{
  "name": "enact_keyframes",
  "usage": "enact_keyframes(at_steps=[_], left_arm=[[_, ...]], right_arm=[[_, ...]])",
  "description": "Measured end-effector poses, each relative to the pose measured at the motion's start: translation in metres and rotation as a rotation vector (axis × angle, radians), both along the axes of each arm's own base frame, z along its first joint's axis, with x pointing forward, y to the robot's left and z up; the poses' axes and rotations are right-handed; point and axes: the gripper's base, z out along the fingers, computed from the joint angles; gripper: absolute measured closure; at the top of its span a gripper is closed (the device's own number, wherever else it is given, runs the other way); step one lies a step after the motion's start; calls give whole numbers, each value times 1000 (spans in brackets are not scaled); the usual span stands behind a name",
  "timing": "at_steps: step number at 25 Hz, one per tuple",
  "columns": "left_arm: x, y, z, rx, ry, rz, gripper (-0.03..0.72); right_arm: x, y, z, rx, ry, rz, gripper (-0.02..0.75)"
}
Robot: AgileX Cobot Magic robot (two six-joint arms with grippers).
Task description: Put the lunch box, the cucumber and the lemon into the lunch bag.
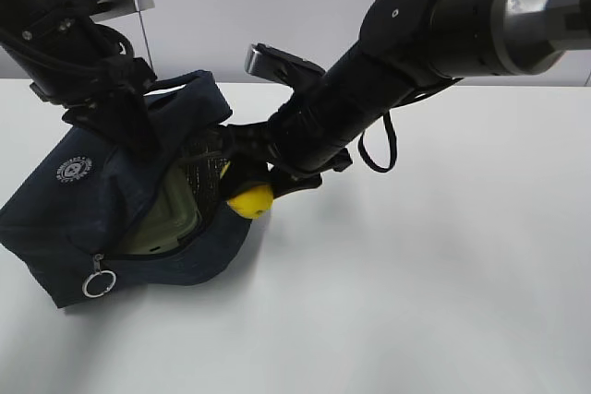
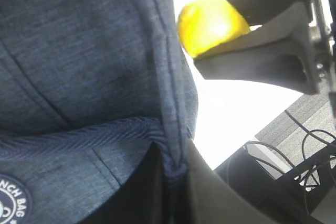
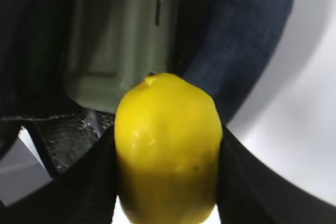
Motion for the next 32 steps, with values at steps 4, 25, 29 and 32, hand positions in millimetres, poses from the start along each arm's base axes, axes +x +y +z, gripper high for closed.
enact_keyframes(at_steps=[4, 25, 29, 32], left_arm=[[0, 0, 0, -1, 0, 0, 683], [0, 0, 0, -1, 0, -1, 683], [0, 0, 0, -1, 0, -1, 683], [0, 0, 0, -1, 0, -1, 683]], right_arm=[[8, 6, 6, 95, -84, -37, 368], [31, 25, -50, 311, -101, -114, 305], [31, 25, -50, 310, -109, -108, 298], [31, 25, -50, 310, -111, -104, 295]])
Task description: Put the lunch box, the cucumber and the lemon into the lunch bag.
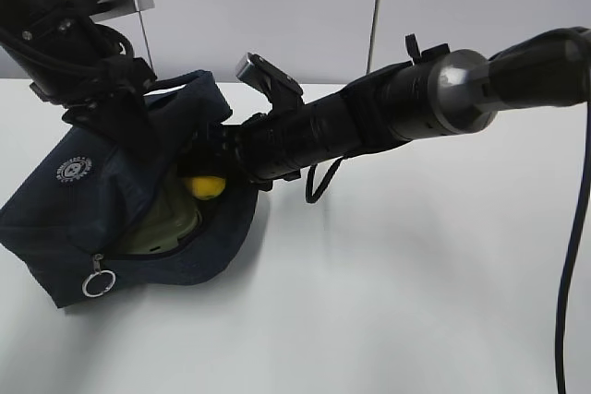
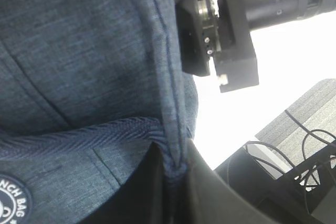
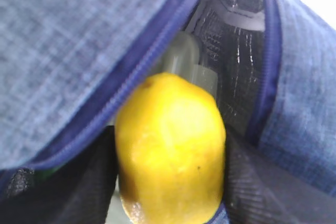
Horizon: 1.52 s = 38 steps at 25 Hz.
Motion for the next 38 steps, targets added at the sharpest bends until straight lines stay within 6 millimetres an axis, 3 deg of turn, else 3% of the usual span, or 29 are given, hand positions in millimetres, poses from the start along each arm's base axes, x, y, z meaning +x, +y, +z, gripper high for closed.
enact_keyframes(at_steps=[7, 15, 26, 38], left_arm=[[0, 0, 0, 0, 0, 0, 683], [0, 0, 0, 0, 0, 0, 683], [0, 0, 0, 0, 1, -1, 683], [0, 0, 0, 0, 1, -1, 683]], right_arm=[[-1, 1, 0, 1, -9, 18, 218], [1, -4, 0, 3, -9, 30, 208], [5, -43, 16, -117, 16, 97, 209], [-6, -53, -3, -191, 109, 106, 209]])
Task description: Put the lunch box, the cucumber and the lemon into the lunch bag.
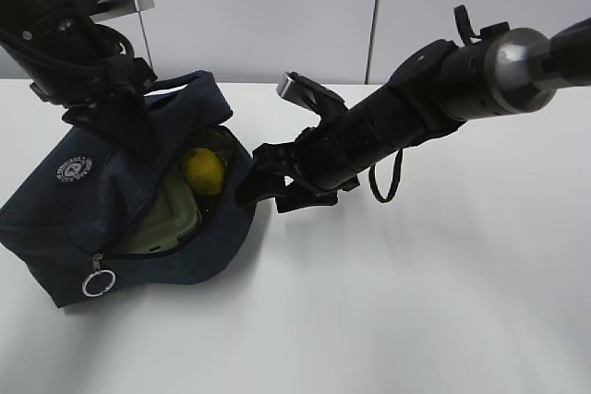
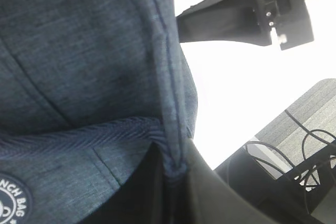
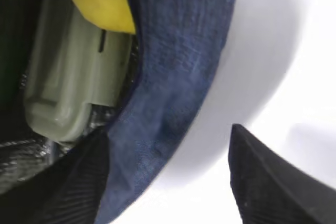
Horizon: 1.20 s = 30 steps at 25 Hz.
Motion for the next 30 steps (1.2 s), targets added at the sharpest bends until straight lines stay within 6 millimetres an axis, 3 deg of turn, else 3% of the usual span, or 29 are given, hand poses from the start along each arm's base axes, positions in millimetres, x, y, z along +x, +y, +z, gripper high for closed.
enact_keyframes(at_steps=[5, 10, 15, 17, 22, 24, 30], left_arm=[[0, 0, 0, 0, 0, 0, 683], [0, 0, 0, 0, 0, 0, 683], [0, 0, 0, 0, 0, 0, 683], [0, 0, 0, 0, 0, 0, 683], [0, 0, 0, 1, 0, 0, 683], [0, 0, 0, 1, 0, 0, 683], [0, 0, 0, 2, -1, -1, 683]], right_arm=[[4, 5, -2, 92, 11, -54, 236], [6, 8, -28, 129, 74, -75, 251], [8, 11, -33, 172, 94, -96, 276], [7, 12, -35, 183, 103, -85, 339], [4, 13, -34, 199, 92, -39, 629], [3, 13, -33, 209, 92, -26, 708], [7, 19, -18, 265, 73, 32, 730]])
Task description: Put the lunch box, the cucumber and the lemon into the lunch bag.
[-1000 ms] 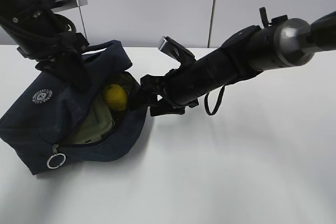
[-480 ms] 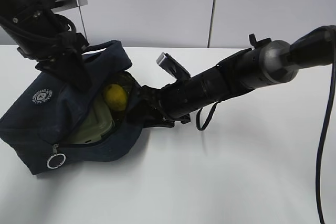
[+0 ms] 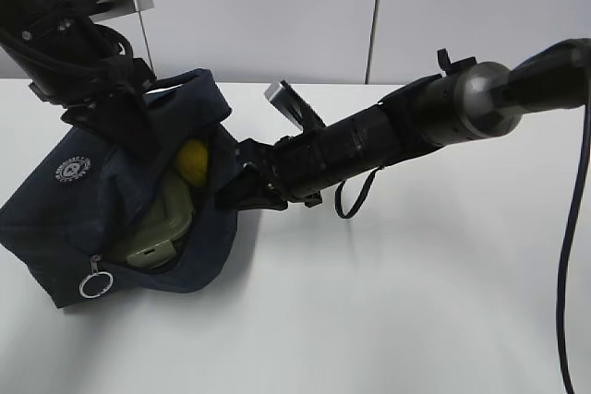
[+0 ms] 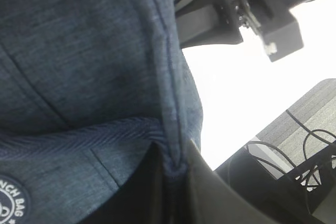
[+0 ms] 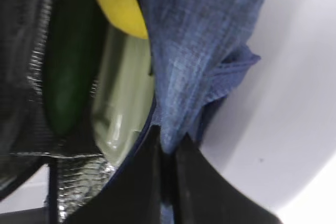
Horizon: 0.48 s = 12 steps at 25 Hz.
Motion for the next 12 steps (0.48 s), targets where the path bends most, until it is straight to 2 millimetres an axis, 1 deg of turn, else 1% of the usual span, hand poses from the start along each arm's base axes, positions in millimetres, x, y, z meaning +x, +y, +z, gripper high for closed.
enact_keyframes(at_steps=[3, 6, 10, 12], left_arm=[[0, 0, 0, 0, 0, 0, 683], [0, 0, 0, -4, 1, 1, 683], [0, -3, 3, -41, 9, 10, 683], [2, -5, 8, -65, -3, 14, 683]], right_arm=[[3, 2, 7, 15, 0, 9, 730], [5, -4, 17, 3, -1, 1, 730], [8, -21, 40, -17, -28, -10, 731], [10, -31, 53, -20, -47, -26, 731]])
